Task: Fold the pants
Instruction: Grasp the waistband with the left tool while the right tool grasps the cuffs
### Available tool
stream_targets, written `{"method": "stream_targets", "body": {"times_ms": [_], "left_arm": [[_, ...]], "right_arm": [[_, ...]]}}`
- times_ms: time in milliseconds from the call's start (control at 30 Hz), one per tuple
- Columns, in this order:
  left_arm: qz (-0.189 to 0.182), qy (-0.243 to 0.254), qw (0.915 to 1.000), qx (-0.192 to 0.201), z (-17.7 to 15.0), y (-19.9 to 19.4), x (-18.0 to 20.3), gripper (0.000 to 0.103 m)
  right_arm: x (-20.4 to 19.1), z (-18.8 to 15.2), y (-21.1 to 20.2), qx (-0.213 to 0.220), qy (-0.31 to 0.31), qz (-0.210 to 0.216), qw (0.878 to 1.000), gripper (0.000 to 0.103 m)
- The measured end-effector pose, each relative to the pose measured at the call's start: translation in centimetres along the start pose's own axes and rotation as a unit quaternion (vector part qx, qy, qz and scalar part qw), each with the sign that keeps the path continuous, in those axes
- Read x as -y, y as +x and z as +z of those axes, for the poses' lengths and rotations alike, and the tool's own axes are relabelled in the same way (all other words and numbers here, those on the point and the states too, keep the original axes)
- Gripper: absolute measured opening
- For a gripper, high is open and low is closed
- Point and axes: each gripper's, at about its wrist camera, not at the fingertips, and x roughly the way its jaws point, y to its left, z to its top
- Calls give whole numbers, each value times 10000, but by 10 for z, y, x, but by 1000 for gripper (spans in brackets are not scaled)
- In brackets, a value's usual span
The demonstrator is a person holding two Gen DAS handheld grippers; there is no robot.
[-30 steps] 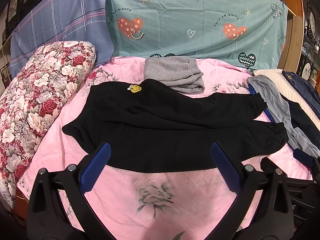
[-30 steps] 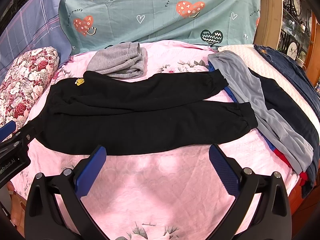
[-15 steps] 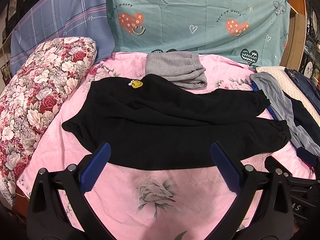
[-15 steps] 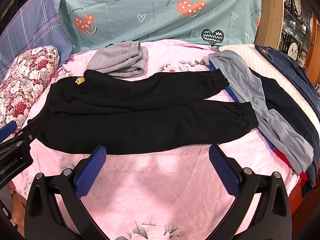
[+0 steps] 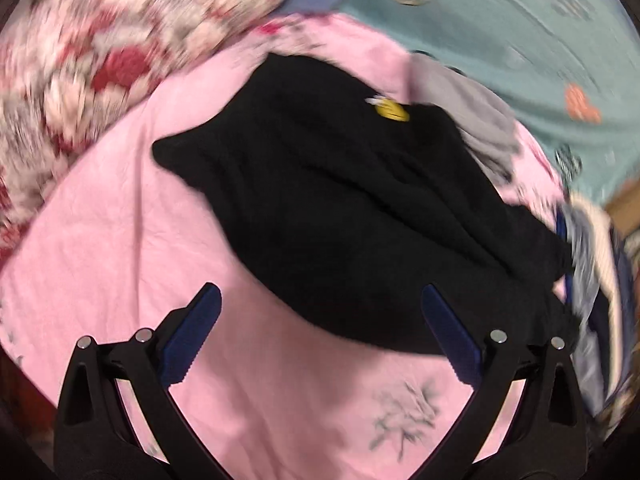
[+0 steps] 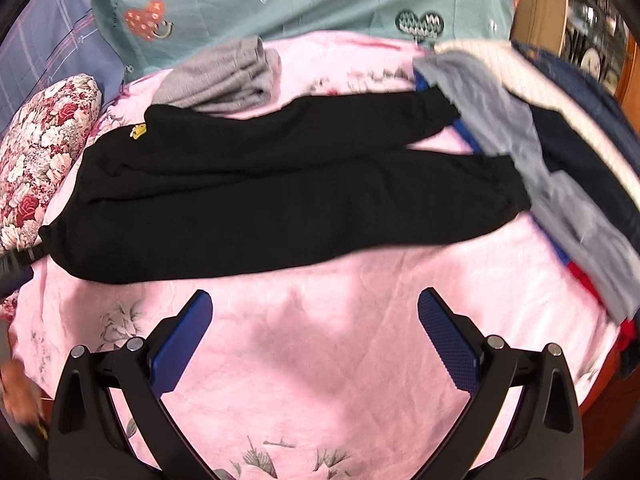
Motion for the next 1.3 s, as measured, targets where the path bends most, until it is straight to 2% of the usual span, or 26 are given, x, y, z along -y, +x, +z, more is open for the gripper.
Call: {"method": "stream_targets", "body": {"times_ms": [100, 300, 333, 367, 400, 433, 467, 500, 567, 600, 667, 733, 767, 800, 867, 900, 967, 1033, 1133, 1267, 1300], "left_arm": [[-352, -818, 9956, -294, 30, 25, -51, 100], [-496, -1317, 9885, -546, 55, 55, -77, 97], [-491, -1408, 9867, -644, 58, 62, -81, 84], [-453, -1467, 9853, -749, 62, 69, -79, 58], [-333, -1538, 9834, -907, 66, 78, -82, 48], [-165, -1544, 9841, -866, 71, 81, -85, 20], [-62, -1516, 9843, -898, 74, 82, -89, 14], [-148, -1562, 9836, -891, 75, 82, -92, 11], [-165, -1820, 9808, -686, 72, 76, -101, 8], [104, -1923, 9803, -444, 68, 69, -107, 8], [-33, -2143, 9767, -147, 51, 50, -119, 8], [-15, -2303, 9729, 201, 30, 23, -130, 7], [59, -2307, 9723, 372, 22, 12, -133, 7], [299, -2239, 9721, 625, 11, -5, -139, 7], [542, -2089, 9745, 620, 7, -12, -147, 7], [513, -2122, 9743, 559, 8, -10, -152, 7], [443, -2172, 9741, 440, 8, -1, -161, 8], [546, -2119, 9750, 379, 10, 7, -160, 8], [675, -2014, 9764, 379, 12, 11, -156, 8], [674, -1960, 9778, 318, 14, 11, -152, 8], [669, -1961, 9779, 295, 14, 11, -153, 8]], "right_arm": [[-1, -1, -4, 100, -48, 23, 9999, 102], [7, -1, -4, 132, -13, -18, 9999, 102], [10, -1, -3, 100, 45, -24, 9999, 102], [12, 0, -2, 81, 90, -27, 9999, 102], [13, 0, -2, 77, 115, -36, 9999, 102], [15, 0, -3, 85, 137, -54, 9999, 102], [15, 0, -4, 100, 144, -76, 9998, 102], [16, -1, -5, 117, 148, -98, 9998, 102], [17, -1, -7, 147, 158, -136, 9997, 102], [17, -1, -7, 155, 168, -160, 9996, 102], [19, -1, -6, 149, 167, -196, 9996, 102], [23, 3, -6, 157, 106, -239, 9995, 102], [29, 5, -7, 166, 106, -271, 9994, 102], [39, 8, -8, 172, 177, -336, 9991, 102], [65, 17, -7, 131, 411, -406, 9982, 102], [80, 24, -2, 26, 495, -356, 9981, 102], [108, 38, 19, -334, 648, -278, 9970, 102], [130, 53, 45, -686, 725, -198, 9948, 102], [161, 69, 78, -1048, 1070, -107, 9887, 102], [192, 82, 108, -1291, 1554, -80, 9794, 102], [200, 82, 115, -1376, 1737, -78, 9751, 98]]}}
